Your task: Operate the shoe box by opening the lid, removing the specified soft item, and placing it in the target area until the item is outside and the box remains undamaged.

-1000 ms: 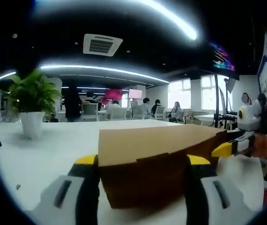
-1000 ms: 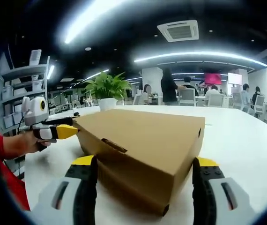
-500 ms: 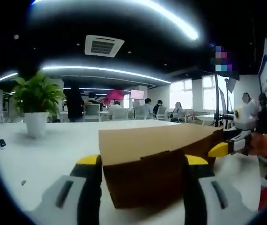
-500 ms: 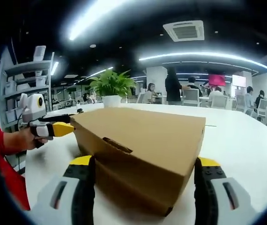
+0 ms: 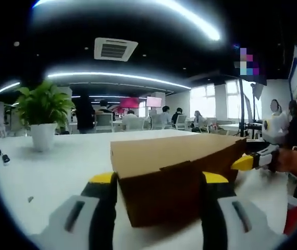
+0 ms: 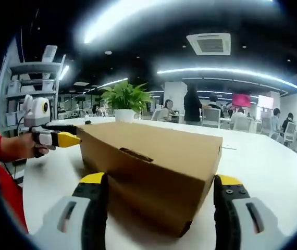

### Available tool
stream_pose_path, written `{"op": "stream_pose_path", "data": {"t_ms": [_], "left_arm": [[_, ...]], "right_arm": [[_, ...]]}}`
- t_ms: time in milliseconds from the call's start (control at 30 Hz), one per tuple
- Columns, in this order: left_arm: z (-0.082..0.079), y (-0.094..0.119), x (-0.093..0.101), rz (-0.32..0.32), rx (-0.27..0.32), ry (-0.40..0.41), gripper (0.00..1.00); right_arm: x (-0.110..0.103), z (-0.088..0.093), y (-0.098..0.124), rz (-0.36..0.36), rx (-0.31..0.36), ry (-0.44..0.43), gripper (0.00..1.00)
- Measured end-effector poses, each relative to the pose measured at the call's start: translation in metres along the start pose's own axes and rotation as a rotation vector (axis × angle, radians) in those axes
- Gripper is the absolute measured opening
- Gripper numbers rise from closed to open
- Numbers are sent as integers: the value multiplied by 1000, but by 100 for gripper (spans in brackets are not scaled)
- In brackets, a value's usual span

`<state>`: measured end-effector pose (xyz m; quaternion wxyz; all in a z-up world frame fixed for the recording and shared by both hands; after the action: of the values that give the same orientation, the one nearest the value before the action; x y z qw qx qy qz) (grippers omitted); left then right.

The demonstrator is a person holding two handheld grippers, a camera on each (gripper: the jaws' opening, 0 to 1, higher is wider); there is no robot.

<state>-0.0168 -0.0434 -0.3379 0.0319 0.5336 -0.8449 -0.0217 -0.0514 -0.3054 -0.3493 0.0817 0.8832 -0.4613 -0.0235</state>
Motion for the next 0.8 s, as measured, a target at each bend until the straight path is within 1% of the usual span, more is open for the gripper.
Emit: {"op": "stream_pose_path", "data": {"t_ms": [100, 133, 167, 200, 233, 300, 333, 400, 567, 700, 767, 800], "left_arm": [[-1, 0, -1, -1, 6, 14, 65], [-1, -1, -1, 6, 26, 11, 65], [1, -2, -2, 8, 28, 4, 64], [-1, -3, 0, 5, 23, 4, 63], [-2, -3, 2, 3, 30, 0, 63], [0, -2, 5, -6, 29, -16, 63], [-1, -1, 7, -8, 30, -37, 62], [0, -1, 3, -12, 30, -23, 62], [1, 2, 4, -26, 42, -26, 62], [1, 6, 3, -35, 40, -28, 61], [2, 12, 6, -41, 45, -27, 61], [3, 11, 3, -44, 50, -25, 61]], "right_arm": [[1, 0, -2, 0, -4, 12, 85], [1, -1, -2, -2, 5, 9, 86], [2, -2, -2, -5, 20, 0, 86], [3, -2, -2, -11, 24, -2, 86], [2, -3, -2, -22, 33, -7, 87], [3, -3, -3, -24, 51, -25, 85], [3, -4, -4, -25, 45, -22, 85], [1, -4, -5, -25, 38, -17, 85], [-1, -3, -5, -40, 45, -11, 84], [-3, -4, -5, -51, 48, -8, 84], [-6, -4, -5, -58, 50, -8, 84], [-6, -4, -5, -62, 51, -7, 84]]}}
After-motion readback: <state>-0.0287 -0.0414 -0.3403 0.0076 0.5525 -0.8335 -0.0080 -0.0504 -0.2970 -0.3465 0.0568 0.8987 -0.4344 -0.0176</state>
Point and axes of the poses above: the point that each gripper's makers call its tool centre point, and the gripper's own axes: y roughly backward along the fingers, x roughly to its right, z roughly out of its underside, the point moved 5 cm from there along y, roughly backward along the fingers, and after that the axes turned 13 degrees about -z, right-handed, at the moved point
